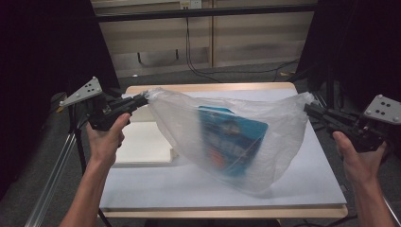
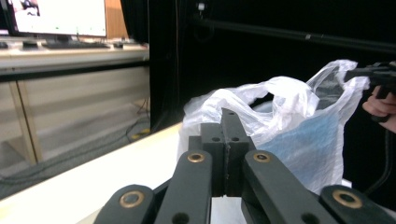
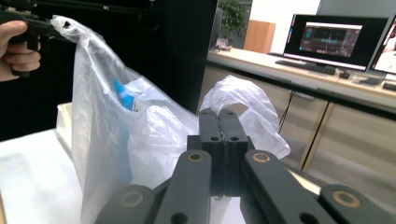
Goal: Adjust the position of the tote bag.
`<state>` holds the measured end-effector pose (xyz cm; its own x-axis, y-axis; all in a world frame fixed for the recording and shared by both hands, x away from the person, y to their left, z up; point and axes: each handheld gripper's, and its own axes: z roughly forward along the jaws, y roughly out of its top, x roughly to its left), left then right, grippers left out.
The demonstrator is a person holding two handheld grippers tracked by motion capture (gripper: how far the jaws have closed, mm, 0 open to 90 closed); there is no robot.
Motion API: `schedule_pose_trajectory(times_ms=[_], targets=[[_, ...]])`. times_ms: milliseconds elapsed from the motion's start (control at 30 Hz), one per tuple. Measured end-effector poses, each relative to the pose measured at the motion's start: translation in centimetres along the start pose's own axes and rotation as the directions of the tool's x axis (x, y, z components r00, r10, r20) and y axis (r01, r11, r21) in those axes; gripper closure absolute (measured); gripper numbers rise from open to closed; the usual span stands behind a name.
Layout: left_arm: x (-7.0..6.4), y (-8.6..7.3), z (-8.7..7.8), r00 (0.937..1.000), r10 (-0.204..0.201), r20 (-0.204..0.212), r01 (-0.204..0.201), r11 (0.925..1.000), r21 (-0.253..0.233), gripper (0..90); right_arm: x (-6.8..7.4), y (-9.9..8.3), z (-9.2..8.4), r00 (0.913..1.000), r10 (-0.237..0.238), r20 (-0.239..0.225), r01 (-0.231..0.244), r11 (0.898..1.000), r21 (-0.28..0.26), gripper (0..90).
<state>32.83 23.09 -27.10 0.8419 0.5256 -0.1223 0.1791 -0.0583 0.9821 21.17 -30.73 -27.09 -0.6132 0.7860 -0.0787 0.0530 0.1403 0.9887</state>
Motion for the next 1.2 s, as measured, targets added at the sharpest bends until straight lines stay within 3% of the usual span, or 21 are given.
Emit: schedule_pose_trajectory(times_ms=[233, 400, 600, 767, 833, 1033, 1200], targets=[[0.0, -1.2, 0.5, 0.9999, -0.011, -0.006, 0.012, 0.9995, 0.028, 90.0, 0.2, -2.1, 0.0, 0.9996, 0.027, -0.012, -0.027, 0.999, 0.034, 90.0], [0.4, -1.9, -0.1, 0.9999, -0.01, -0.013, 0.01, 0.9992, 0.04, 90.0, 0.6, -2.8, -0.4, 0.9993, 0.032, -0.018, -0.032, 0.999, 0.042, 90.0], [0.8, -4.0, -1.0, 0.999, -0.032, -0.032, 0.034, 0.9955, 0.088, 90.0, 1.4, -3.8, -0.7, 0.9992, 0.031, -0.024, -0.029, 0.996, 0.079, 90.0], [1.2, -5.4, -0.9, 0.9982, -0.045, -0.04, 0.049, 0.9916, 0.12, 90.0, 1.5, -4.9, 0.1, 0.9991, 0.034, -0.025, -0.031, 0.992, 0.12, 90.0], [0.9, -6.0, -0.9, 0.9986, -0.028, -0.045, 0.035, 0.9865, 0.16, 90.0, 1.6, -5.5, 0.4, 0.9984, 0.048, -0.031, -0.044, 0.991, 0.127, 90.0], [1.3, -7.4, -1.1, 0.9966, -0.047, -0.067, 0.06, 0.9784, 0.198, 90.0, 1.8, -6.8, 0.9, 0.9969, 0.069, -0.038, -0.062, 0.985, 0.158, 90.0], [0.9, -8.1, -1.1, 0.9977, -0.016, -0.066, 0.032, 0.9678, 0.25, 90.0, 1.9, -7.5, 0.8, 0.9969, 0.066, -0.042, -0.058, 0.983, 0.173, 90.0]])
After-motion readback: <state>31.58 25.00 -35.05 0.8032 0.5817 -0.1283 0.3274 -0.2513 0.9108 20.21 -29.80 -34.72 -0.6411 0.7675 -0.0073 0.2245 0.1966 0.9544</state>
